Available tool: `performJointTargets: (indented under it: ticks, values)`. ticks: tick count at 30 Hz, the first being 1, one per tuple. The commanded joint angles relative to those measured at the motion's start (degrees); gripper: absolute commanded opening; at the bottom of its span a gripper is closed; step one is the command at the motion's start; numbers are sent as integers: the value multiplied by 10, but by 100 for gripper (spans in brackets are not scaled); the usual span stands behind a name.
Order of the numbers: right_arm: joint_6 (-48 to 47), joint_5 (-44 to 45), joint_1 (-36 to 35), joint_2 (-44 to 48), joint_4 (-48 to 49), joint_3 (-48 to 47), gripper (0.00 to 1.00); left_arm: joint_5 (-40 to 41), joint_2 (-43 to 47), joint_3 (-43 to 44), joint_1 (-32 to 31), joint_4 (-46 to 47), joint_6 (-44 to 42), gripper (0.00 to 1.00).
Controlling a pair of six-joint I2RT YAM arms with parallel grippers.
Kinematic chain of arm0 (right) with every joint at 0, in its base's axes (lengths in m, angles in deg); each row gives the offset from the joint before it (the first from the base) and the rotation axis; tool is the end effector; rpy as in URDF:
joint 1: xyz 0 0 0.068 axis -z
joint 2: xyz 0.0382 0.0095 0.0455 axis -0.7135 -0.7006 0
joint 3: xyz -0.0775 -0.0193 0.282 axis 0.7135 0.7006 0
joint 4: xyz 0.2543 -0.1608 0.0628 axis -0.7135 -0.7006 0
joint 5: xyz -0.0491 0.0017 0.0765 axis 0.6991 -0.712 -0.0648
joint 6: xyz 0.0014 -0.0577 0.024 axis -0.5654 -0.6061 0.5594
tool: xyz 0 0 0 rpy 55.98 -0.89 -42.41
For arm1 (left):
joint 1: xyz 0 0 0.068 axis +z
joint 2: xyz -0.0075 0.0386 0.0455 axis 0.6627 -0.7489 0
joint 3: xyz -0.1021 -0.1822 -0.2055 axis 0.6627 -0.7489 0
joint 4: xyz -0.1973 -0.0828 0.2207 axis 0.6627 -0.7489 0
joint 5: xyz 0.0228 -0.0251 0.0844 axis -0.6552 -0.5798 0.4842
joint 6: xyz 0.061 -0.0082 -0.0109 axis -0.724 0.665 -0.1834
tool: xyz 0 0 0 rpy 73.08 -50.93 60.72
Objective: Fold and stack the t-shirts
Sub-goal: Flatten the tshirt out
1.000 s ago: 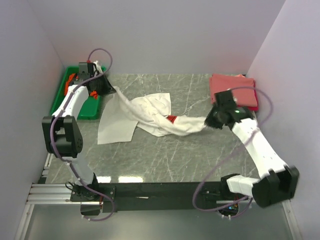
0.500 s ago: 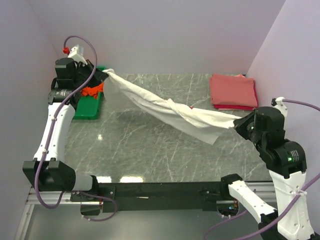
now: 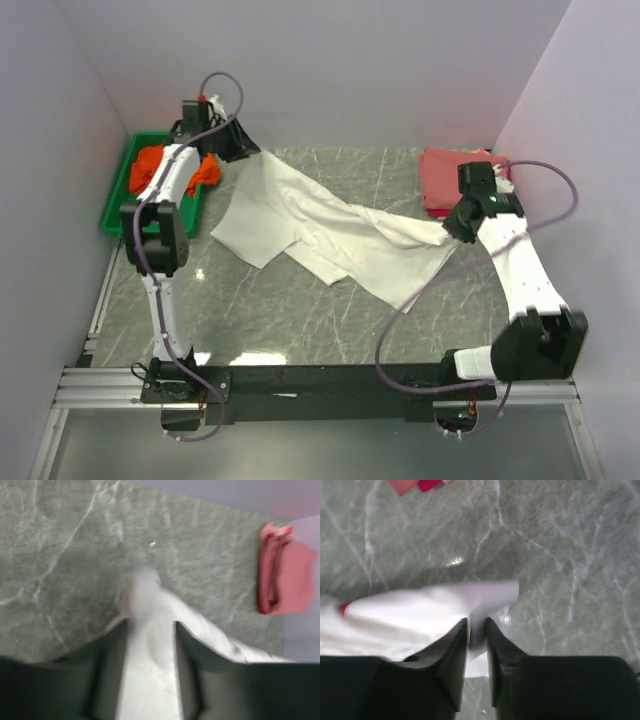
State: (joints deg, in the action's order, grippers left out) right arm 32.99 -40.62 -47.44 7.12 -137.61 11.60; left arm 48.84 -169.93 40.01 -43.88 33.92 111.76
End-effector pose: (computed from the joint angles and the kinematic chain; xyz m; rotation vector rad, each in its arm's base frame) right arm 0.3094 -0.0022 0.3288 0.8811 2.3345 -0.0487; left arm 0.5708 -0.0469 0.2978 -0.2390 2.2126 -0.8699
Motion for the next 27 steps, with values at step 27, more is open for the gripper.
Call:
performJointTargets:
  ticks: [27]
  values:
    - [143,-115,-165,84,84,345,49,116,281,-418,-1,-9,-71,66]
